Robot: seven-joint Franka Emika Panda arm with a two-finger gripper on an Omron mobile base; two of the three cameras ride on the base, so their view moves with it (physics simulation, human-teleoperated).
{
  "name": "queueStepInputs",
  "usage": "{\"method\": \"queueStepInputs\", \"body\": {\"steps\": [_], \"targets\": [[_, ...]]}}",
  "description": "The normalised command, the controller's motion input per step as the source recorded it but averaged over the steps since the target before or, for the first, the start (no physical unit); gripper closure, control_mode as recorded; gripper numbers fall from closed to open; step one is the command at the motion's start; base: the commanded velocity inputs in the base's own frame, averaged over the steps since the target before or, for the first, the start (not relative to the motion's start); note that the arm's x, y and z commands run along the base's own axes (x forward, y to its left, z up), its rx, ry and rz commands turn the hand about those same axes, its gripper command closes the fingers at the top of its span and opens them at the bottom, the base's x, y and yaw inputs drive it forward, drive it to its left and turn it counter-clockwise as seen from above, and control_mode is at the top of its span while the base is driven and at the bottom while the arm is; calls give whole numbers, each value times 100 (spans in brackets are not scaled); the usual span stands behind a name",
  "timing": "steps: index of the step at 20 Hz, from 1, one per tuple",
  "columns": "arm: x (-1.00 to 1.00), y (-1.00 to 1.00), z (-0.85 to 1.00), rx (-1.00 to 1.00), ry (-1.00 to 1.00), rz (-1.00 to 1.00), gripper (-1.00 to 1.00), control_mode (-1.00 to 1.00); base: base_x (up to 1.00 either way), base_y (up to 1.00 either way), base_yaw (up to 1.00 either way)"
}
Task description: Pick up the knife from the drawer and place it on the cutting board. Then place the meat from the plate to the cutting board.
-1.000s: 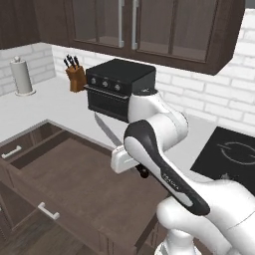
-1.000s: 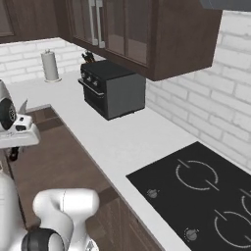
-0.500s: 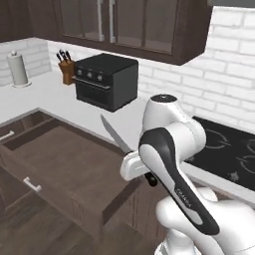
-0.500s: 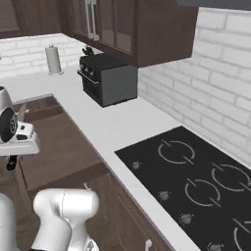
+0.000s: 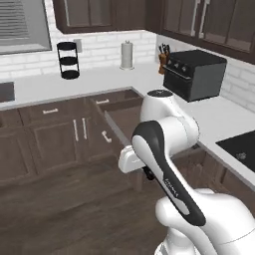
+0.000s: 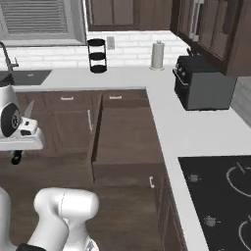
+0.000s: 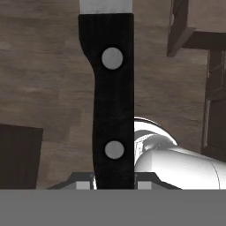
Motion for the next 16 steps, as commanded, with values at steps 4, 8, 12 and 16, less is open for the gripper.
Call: {"method": "queueStepInputs", "body": {"steps": [4,8,12,16], "targets": [[0,0,0,0,0,0,100,100,-9,0,97],[0,0,0,0,0,0,100,100,0,0,98],[0,0,0,0,0,0,100,100,8,0,97],[0,0,0,0,0,0,100,100,26,0,93]]}}
